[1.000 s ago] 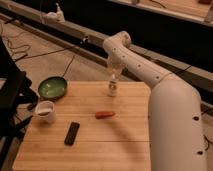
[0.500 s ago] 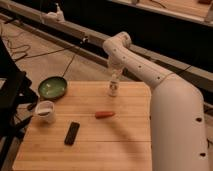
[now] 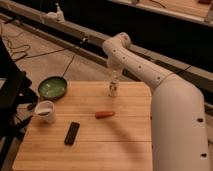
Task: Stand the bottle upright
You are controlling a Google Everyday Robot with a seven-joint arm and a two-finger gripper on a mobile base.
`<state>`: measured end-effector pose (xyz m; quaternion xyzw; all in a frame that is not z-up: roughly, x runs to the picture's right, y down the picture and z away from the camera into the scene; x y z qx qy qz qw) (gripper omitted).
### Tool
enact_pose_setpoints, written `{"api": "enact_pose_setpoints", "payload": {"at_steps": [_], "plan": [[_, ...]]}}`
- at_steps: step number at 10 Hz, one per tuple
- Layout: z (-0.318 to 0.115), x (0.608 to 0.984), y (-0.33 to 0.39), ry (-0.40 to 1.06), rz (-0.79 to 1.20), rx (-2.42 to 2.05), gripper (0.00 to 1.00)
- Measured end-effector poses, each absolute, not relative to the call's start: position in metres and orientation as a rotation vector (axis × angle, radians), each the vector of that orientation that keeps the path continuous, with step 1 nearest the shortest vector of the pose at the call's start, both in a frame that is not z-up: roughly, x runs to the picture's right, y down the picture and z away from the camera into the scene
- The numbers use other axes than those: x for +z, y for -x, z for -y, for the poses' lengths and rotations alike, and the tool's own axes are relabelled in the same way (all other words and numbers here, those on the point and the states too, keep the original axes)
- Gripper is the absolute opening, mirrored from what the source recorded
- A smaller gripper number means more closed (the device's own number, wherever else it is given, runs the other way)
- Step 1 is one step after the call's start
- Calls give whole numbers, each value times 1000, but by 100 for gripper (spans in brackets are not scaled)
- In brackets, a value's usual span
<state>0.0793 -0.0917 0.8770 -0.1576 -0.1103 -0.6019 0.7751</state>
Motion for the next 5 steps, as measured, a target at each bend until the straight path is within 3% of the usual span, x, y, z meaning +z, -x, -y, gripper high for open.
{"api": "enact_pose_setpoints", "payload": {"at_steps": [5], "plan": [[90,877,-79,346,242,-1303,66]]}}
